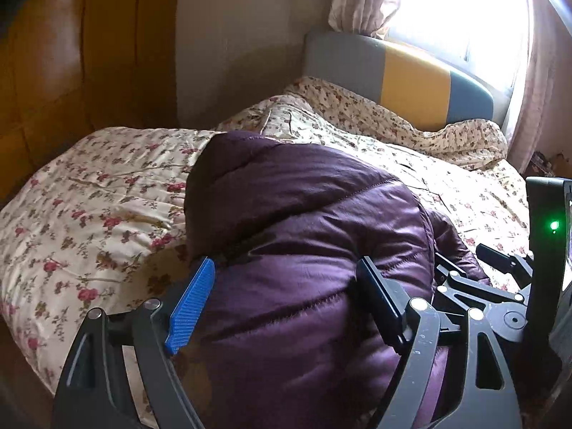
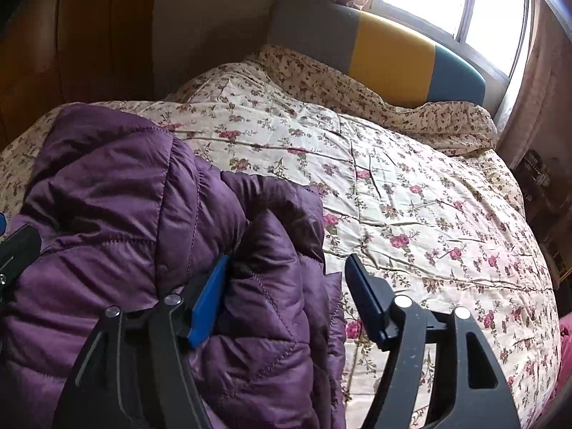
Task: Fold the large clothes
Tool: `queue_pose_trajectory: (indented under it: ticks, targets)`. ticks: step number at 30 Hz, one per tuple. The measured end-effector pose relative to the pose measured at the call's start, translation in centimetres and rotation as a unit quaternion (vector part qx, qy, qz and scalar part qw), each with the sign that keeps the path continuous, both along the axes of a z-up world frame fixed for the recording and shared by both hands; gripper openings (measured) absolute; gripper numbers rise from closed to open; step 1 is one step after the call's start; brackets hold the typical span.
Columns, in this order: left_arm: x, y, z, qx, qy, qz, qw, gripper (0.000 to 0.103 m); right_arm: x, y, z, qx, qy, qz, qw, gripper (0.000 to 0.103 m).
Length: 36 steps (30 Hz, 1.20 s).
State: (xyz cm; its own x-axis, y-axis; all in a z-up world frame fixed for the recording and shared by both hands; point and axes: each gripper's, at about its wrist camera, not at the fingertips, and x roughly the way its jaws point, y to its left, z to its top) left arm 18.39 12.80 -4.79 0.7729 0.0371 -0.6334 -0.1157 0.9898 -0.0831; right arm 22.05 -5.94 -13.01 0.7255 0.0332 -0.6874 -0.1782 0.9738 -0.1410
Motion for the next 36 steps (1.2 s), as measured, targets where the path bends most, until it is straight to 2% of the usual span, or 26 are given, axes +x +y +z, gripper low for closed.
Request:
queue_pose_trajectory:
  ticks: [11, 20, 26, 36]
  targets:
    - [-3.0, 1.2, 0.9, -0.023, -0.007, 0.015, 0.9996, 0.081, -3.7, -1.1, 2.6, 0.029, -0.007, 0.027, 0.999, 0.072]
    - [-7.9, 2.7, 1.4, -0.059, -0.020, 0.025, 0.9977, 0.081, -9.3, -4.2, 4.8, 0.076, 0.000, 0.060, 0.995, 0.073]
    - [-9.8, 0.9, -0.3, -0.063, 0.010, 0.007, 0.9979, 0.081, -11.4, -4.6, 2.9, 0.068, 0.026, 0.063, 0.995, 0.072]
    - [-8.6, 0.3, -3.5, -0.071, 0.036, 0.013, 0.9968, 0.082, -9.7, -3.3, -1.0, 0.024, 0.049, 0.047, 0.997, 0.076]
